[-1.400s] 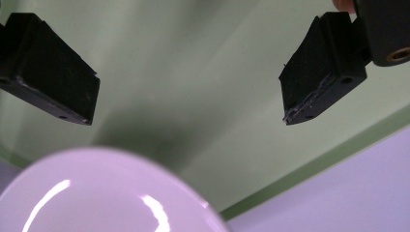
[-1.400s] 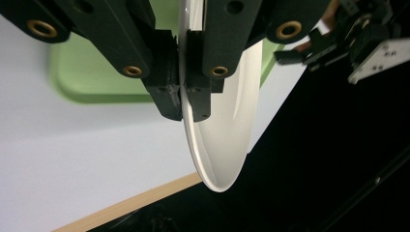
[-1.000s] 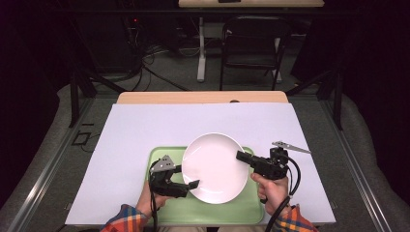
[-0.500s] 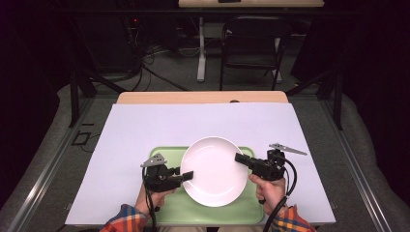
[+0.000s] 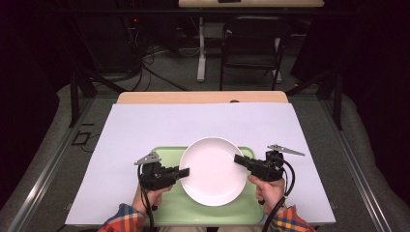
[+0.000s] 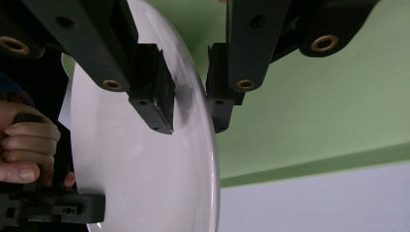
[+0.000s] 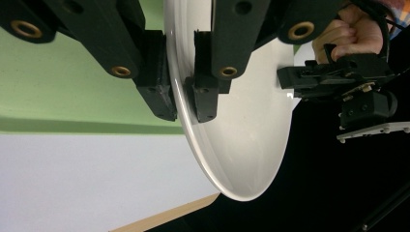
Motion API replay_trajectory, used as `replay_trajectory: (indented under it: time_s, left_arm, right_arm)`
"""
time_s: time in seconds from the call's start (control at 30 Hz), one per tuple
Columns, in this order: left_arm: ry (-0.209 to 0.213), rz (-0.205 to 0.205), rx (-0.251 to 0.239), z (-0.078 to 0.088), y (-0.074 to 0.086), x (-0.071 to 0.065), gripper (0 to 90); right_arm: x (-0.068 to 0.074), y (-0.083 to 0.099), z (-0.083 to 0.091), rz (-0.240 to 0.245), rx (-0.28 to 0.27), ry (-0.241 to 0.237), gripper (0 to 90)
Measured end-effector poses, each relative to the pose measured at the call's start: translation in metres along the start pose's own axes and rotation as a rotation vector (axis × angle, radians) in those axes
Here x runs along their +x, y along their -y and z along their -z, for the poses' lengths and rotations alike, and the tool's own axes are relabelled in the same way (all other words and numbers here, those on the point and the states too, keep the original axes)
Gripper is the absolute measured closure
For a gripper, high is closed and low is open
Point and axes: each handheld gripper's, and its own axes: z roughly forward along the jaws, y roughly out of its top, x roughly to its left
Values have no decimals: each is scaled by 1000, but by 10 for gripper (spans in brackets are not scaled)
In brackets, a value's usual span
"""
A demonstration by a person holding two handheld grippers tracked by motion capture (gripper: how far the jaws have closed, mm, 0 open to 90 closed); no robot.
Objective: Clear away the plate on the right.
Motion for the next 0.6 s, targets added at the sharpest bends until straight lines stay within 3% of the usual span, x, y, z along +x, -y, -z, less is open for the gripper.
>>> replay_trajectory:
  time_s: [0.6]
  left_arm:
    - [-3,2,8,13,-4,5,783]
  right_arm:
    - [4,7,-10,47,97,13,750]
